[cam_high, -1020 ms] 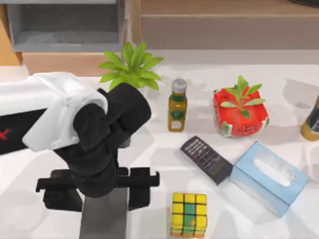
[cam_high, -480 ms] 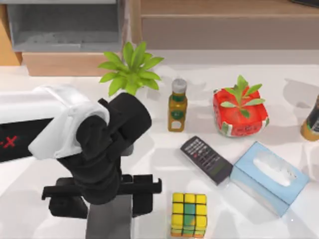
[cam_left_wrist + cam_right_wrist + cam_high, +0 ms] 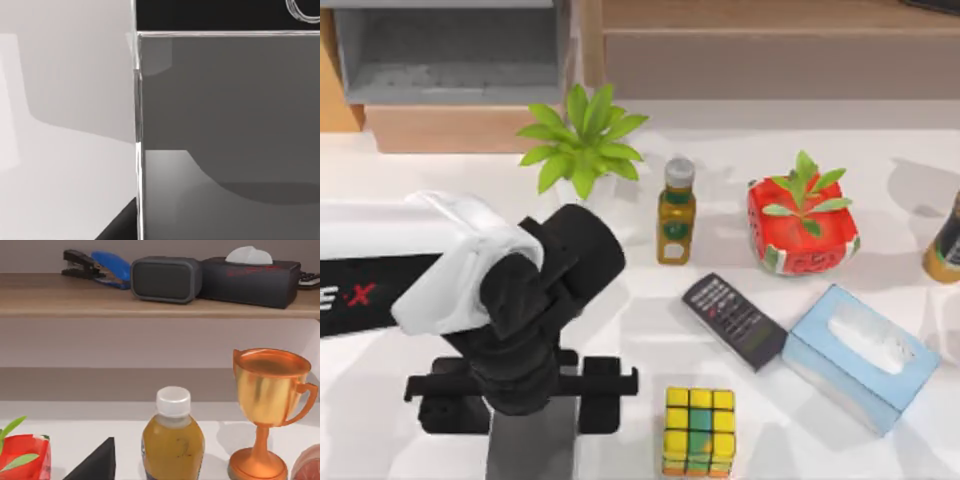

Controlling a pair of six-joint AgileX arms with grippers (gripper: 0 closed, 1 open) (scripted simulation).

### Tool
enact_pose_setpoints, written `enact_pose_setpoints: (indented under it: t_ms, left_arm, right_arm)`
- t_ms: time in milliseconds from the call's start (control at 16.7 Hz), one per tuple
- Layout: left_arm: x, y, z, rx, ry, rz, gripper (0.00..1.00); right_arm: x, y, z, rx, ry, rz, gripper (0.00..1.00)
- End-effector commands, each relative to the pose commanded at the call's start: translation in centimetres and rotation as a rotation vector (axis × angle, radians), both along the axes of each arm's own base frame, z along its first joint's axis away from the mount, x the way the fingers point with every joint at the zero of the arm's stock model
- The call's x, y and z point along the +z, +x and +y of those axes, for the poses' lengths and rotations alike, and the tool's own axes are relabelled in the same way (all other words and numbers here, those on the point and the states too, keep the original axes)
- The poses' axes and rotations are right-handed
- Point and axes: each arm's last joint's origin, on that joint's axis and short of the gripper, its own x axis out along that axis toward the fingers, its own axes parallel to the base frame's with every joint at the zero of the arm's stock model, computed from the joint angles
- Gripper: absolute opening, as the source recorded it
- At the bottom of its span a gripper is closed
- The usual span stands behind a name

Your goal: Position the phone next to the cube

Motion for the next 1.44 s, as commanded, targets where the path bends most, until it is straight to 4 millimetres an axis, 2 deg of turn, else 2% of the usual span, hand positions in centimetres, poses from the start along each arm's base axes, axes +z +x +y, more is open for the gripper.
enact_pose_setpoints:
  t_ms: [300,1080,1440]
  left_arm:
    - [-0.13,-0.03,0.03,0.0,0.004,0.002,0.0]
    - [-0.13,-0.03,0.03,0.0,0.004,0.002,0.98]
    - [-0.13,-0.03,0.03,0.0,0.004,0.002,1.0]
  right_arm:
    - [0.0,0.0,0.0,0.0,0.0,0.0,1.0]
    - [0.0,0.0,0.0,0.0,0.0,0.0,1.0]
    - [0.0,0.0,0.0,0.0,0.0,0.0,1.0]
